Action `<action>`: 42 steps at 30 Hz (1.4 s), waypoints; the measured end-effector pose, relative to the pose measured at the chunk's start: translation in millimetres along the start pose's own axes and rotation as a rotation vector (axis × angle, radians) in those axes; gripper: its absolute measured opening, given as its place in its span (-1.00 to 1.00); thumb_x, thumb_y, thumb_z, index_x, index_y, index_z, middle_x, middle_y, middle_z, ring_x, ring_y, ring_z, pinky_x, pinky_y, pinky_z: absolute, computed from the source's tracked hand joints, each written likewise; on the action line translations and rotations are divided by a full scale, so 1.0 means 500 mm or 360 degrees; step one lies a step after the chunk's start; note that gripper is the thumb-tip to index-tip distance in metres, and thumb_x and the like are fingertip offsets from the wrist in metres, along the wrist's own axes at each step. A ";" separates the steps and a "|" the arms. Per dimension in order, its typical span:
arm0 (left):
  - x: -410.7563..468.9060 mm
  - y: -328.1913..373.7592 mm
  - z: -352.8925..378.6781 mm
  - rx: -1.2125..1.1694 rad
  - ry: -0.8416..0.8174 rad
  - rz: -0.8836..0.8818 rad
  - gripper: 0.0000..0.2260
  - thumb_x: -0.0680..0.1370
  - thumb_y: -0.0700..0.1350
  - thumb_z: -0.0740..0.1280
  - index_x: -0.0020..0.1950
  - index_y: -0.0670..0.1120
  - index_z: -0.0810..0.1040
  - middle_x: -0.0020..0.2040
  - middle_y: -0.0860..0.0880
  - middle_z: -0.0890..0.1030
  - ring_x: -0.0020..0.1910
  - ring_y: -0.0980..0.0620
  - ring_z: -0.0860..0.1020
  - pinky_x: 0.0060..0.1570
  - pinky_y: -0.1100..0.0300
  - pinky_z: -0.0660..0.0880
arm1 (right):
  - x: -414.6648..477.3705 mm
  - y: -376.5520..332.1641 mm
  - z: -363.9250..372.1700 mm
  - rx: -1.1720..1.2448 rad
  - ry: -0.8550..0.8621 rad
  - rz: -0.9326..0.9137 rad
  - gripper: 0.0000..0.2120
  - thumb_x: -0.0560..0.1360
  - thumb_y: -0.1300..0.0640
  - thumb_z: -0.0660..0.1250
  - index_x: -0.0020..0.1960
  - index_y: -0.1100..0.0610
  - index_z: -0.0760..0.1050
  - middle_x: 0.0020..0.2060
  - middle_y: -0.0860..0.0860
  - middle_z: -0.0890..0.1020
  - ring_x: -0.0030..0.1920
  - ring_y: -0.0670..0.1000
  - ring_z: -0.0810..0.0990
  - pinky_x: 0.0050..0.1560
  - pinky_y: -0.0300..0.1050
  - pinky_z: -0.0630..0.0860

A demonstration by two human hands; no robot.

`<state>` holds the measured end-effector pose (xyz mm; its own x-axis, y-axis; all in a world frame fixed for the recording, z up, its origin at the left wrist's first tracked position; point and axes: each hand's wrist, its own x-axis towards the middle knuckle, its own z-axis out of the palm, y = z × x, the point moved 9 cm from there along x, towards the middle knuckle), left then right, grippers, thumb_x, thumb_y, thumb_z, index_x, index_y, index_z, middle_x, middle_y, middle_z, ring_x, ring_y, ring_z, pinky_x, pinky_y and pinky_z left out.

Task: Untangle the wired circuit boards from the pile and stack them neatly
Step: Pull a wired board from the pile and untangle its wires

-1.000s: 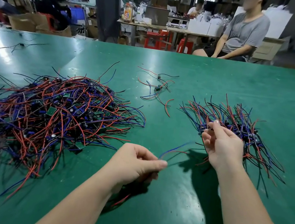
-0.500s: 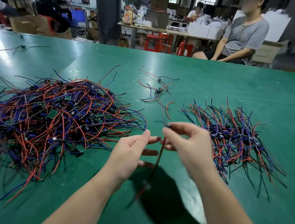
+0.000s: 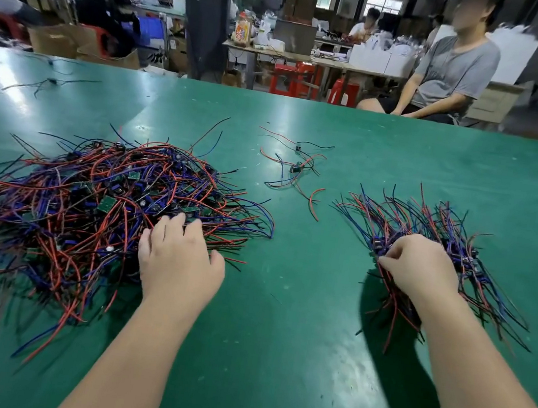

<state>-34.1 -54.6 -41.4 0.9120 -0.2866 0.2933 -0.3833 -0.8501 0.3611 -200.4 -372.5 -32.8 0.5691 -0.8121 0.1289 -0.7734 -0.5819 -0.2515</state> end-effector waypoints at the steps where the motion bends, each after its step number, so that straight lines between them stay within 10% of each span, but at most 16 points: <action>1: 0.002 -0.006 0.013 0.0096 -0.0068 -0.0005 -0.57 0.52 0.00 0.25 0.39 -0.03 0.39 0.45 -0.04 0.34 0.47 -0.05 0.18 0.45 -0.03 0.02 | -0.001 -0.015 -0.011 -0.0025 0.0044 -0.0034 -0.88 0.48 0.00 0.38 -0.13 0.03 0.63 -0.17 0.05 0.62 -0.20 0.12 0.52 -0.20 -0.12 0.47; 5: 0.008 -0.006 0.013 0.0307 -0.0033 0.0028 -0.74 0.54 -0.03 0.25 0.22 0.10 0.51 0.21 0.06 0.51 0.31 -0.01 0.34 0.41 -0.06 -0.01 | -0.036 -0.106 -0.042 0.0220 0.0144 -0.0251 -0.77 0.49 0.01 0.33 0.09 0.08 0.61 0.04 0.09 0.60 0.00 0.13 0.56 0.04 -0.03 0.52; 14: 0.019 -0.035 -0.006 0.0251 0.0072 -0.0159 -0.73 0.50 0.20 0.32 0.08 0.09 0.58 -0.03 0.05 0.60 0.16 -0.08 0.34 0.19 -0.05 0.04 | -0.183 -0.252 0.044 0.0702 -0.0157 -0.0543 -0.90 0.45 0.14 0.31 -0.15 0.05 0.61 -0.19 -0.10 0.66 -0.11 -0.03 0.59 -0.01 -0.08 0.53; 20: 0.020 -0.043 -0.027 -0.0017 0.0254 -0.0193 -0.83 0.55 -0.12 0.30 0.02 0.09 0.64 -0.24 0.08 0.58 0.13 -0.03 0.34 0.22 -0.01 0.01 | -0.227 -0.270 0.083 0.0812 -0.0270 -0.0690 -0.89 0.46 0.14 0.31 -0.15 0.02 0.61 -0.25 -0.15 0.63 -0.33 -0.25 0.49 -0.17 -0.36 0.44; 27: -0.025 0.044 -0.122 -0.0903 0.0727 0.0552 -0.82 0.47 -0.32 0.40 0.05 -0.18 0.61 -0.14 -0.05 0.62 -0.19 -0.05 0.58 -0.08 0.11 0.50 | -0.241 -0.285 0.103 0.1493 -0.0674 -0.0483 -0.91 0.48 0.20 0.37 -0.12 0.06 0.64 -0.34 -0.10 0.65 -0.43 -0.22 0.51 -0.26 -0.36 0.45; 34: -0.047 0.095 -0.046 -0.2176 0.0000 0.0249 -0.80 0.41 -0.19 0.49 -0.04 0.04 0.62 -0.22 0.03 0.67 -0.29 0.11 0.62 -0.27 0.27 0.56 | -0.247 -0.307 0.065 0.2273 -0.0972 -0.0575 -0.80 0.42 0.39 0.40 0.02 0.24 0.59 -0.29 0.04 0.63 -0.39 -0.11 0.50 -0.39 -0.35 0.38; 42: -0.037 0.087 -0.039 -0.1831 -0.0016 0.0223 -0.96 0.50 -0.05 0.42 -0.08 0.07 0.64 -0.17 0.08 0.68 -0.17 0.10 0.65 -0.07 0.05 0.60 | -0.217 -0.278 0.068 0.2875 -0.1075 -0.0047 -0.76 0.22 0.22 0.43 -0.11 0.22 0.57 -0.30 0.11 0.65 -0.46 -0.07 0.57 -0.45 -0.34 0.48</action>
<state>-70.6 -77.8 -13.7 0.8503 -0.3545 0.3891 -0.3824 0.0922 0.9194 -145.1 -202.0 -44.3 0.9145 -0.3978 -0.0736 0.1459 0.4940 -0.8571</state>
